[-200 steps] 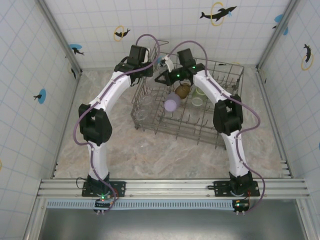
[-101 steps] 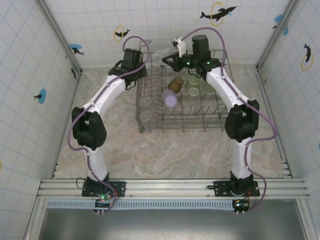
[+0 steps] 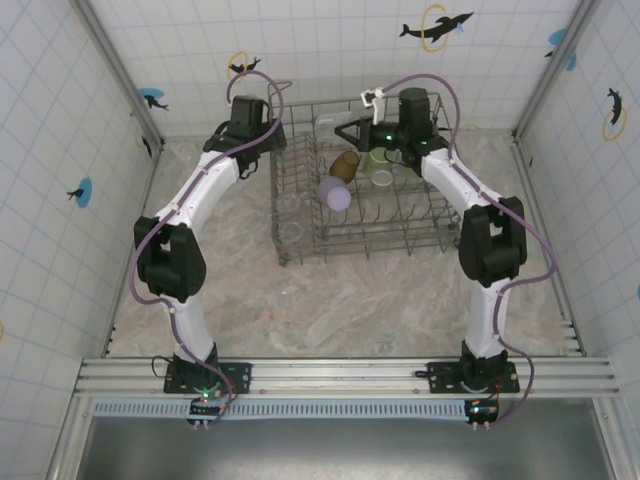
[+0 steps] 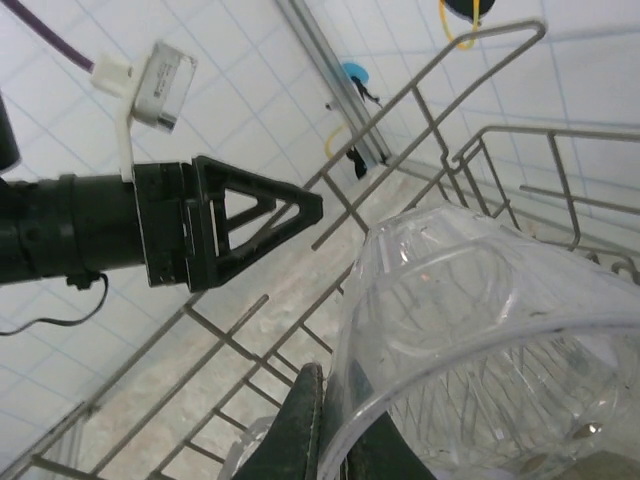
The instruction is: Load the cups into the dish rack
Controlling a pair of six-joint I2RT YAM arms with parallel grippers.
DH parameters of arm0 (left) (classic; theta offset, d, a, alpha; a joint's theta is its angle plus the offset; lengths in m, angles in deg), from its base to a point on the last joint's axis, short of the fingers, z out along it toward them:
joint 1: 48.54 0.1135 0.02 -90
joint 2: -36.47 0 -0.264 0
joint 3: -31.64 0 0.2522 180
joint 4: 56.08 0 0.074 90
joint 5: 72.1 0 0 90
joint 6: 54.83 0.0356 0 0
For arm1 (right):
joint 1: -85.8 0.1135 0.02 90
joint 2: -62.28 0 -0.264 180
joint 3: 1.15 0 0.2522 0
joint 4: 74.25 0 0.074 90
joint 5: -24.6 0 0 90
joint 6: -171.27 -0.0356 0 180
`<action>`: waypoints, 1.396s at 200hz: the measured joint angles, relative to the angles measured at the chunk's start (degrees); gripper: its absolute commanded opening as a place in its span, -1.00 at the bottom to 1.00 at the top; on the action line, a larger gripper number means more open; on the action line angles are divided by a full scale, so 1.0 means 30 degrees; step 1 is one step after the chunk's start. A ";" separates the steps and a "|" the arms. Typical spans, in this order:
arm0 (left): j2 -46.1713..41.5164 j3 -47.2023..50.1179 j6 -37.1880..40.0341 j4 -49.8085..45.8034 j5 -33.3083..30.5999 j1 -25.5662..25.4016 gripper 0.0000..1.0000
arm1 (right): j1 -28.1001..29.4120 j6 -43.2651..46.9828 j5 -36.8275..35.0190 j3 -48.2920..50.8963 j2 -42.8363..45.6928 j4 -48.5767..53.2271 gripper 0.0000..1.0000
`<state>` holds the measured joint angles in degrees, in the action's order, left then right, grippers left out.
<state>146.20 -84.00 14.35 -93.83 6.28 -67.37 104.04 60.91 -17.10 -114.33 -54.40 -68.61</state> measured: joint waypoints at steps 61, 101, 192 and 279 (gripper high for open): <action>-0.0780 -0.3337 0.1392 -0.0299 0.4160 -0.0007 0.95 | -0.1515 -0.8211 0.2783 0.1887 0.0146 -1.0003 -1.00; -0.0954 -0.3534 0.0459 0.0867 0.8983 -0.0007 0.95 | -0.1341 -1.2648 0.3934 0.1887 -0.0036 -1.5606 -1.00; 0.0335 -0.2266 -0.3461 0.4481 1.4418 0.0102 0.95 | -0.1042 -1.4535 0.4692 0.1880 -0.0707 -1.7675 -1.00; 0.0051 0.0342 -0.6717 0.8160 1.7340 0.1188 0.95 | -0.1231 -1.4863 0.4830 0.2958 -0.0954 -1.8564 -1.00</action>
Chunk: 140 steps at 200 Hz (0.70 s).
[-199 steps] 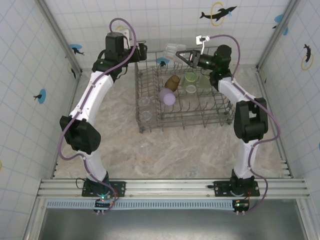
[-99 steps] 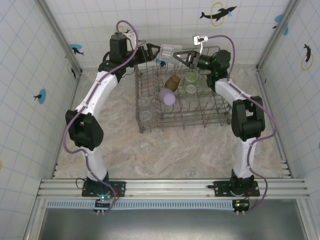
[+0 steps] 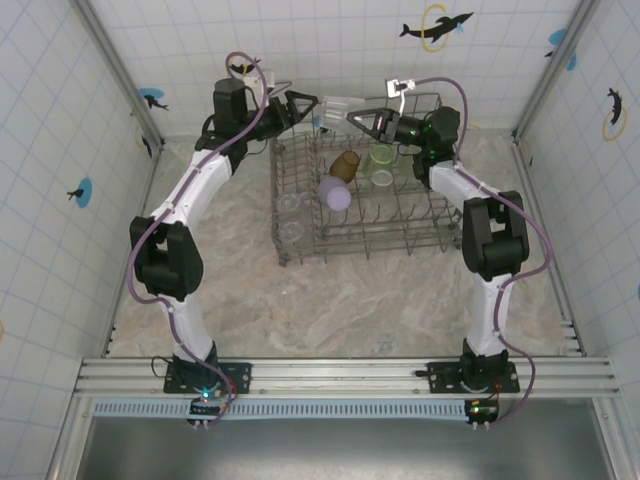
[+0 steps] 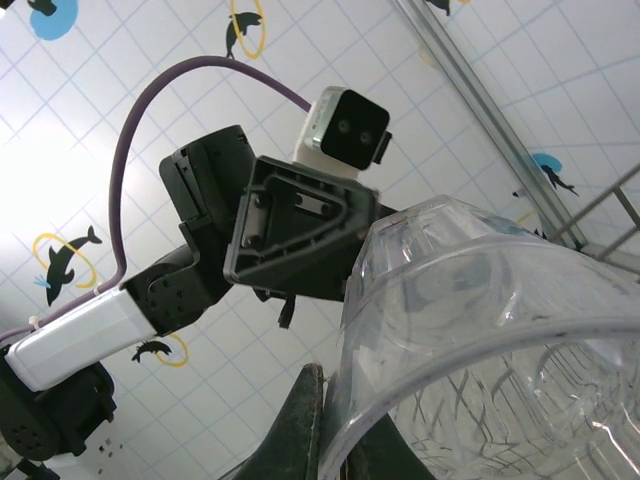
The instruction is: Load the cups into the dish rack
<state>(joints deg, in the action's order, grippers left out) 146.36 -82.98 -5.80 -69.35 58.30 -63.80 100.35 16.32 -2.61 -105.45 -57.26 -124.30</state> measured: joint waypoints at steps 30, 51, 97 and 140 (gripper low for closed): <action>-0.0124 0.0925 -0.1523 0.1800 0.1260 0.0627 0.95 | -0.0058 -0.0051 -0.0015 0.0189 0.0000 -0.0058 -1.00; -0.0124 0.1705 -0.2885 0.3548 0.2135 0.0678 0.95 | 0.0029 -0.0095 0.0000 0.0117 -0.0022 -0.0066 -1.00; -0.0124 0.2470 -0.4969 0.5778 0.3337 0.0474 0.95 | 0.0605 -0.0299 -0.0029 -0.1027 -0.0590 -0.0066 -1.00; -0.0124 0.2470 -0.5690 0.6790 0.3832 0.0182 0.95 | 0.1005 -0.0634 -0.0036 -0.2055 -0.1188 -0.0182 -1.00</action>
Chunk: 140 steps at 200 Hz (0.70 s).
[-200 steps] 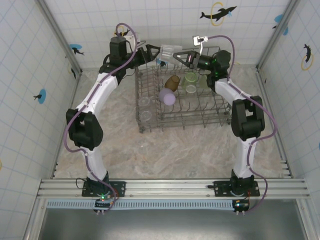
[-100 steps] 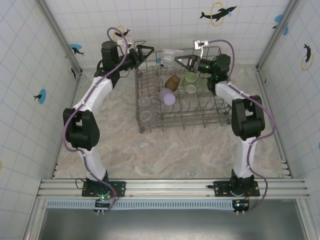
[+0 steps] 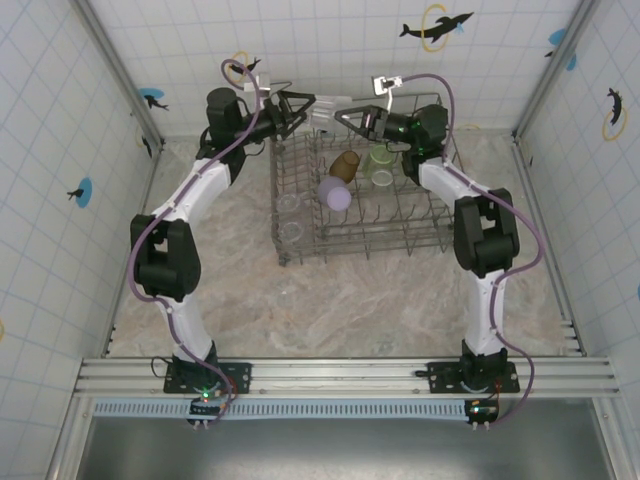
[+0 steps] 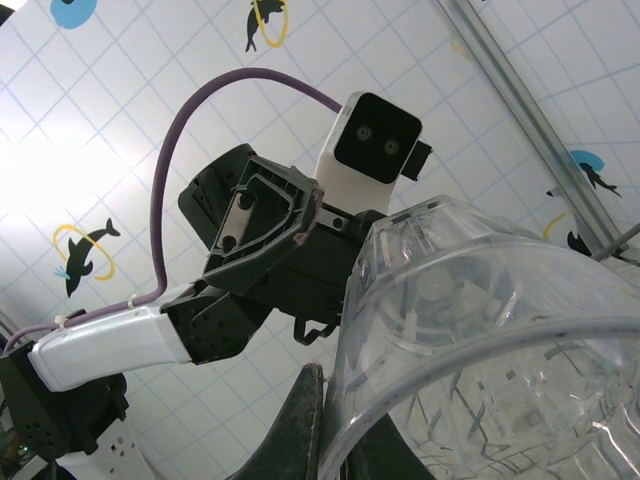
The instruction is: Load the cups into the dish rack
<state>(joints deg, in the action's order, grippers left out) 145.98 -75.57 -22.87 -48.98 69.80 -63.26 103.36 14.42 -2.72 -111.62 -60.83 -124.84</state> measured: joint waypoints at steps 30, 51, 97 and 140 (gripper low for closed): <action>0.0051 0.0000 -0.0313 0.0328 0.0080 -0.0204 0.95 | 0.0153 -0.0255 0.0015 -0.0619 -0.0393 -0.0066 -1.00; 0.0240 0.0000 -0.0495 0.0663 0.0204 -0.0270 0.95 | 0.0182 -0.0408 0.0007 -0.0809 -0.0503 -0.0146 -1.00; 0.0546 0.0000 -0.0685 0.0962 0.0401 -0.0583 0.29 | 0.0321 -0.0896 0.0109 -0.1151 -0.0765 -0.0758 -1.00; 0.0612 0.0000 -0.0765 0.1632 0.0852 -0.0452 -0.91 | 0.0240 -0.1464 0.0109 -0.1202 -0.0765 -0.1158 -0.89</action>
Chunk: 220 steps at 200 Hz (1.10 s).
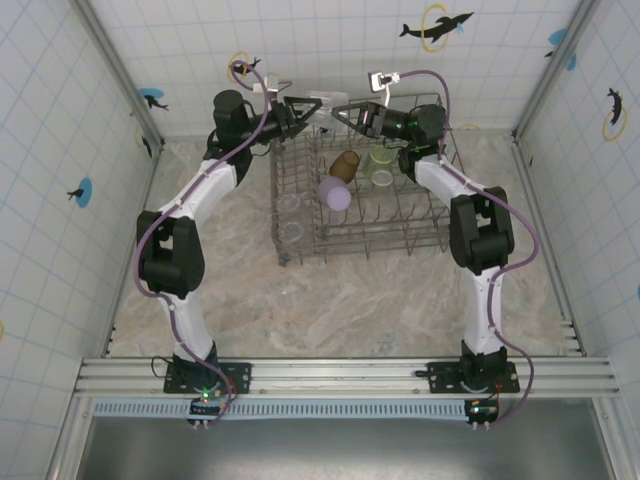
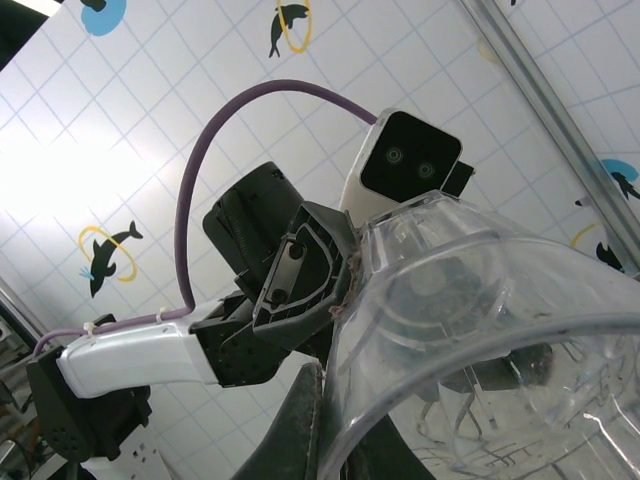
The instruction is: Load the cups into the dish rack
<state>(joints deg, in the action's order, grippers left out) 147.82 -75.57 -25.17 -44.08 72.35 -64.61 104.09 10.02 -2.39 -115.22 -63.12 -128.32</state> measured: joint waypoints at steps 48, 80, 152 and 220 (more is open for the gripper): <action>0.0000 0.0000 0.0597 -0.0423 -0.0466 -0.0102 -1.00 | 0.0000 0.1151 0.0109 0.0240 0.0051 0.0488 -0.15; 0.0000 -0.0634 0.3322 -0.3854 -0.1785 -0.0131 -1.00 | -0.0364 0.2200 0.0146 0.2331 0.0954 0.1129 0.14; -0.0831 -0.3548 1.3034 -1.3508 -0.8954 -0.0277 -1.00 | -0.2004 0.9690 -0.0867 0.6346 0.5974 0.9049 0.46; 0.0015 -0.4976 1.9176 -1.9096 -1.5773 -0.2208 -1.00 | -0.1494 1.7631 -0.4517 0.8269 0.9748 1.7668 0.67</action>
<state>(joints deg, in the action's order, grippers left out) 147.86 -90.50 32.36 -101.37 25.03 -71.24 99.61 62.92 -15.95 -90.42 -33.88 -75.32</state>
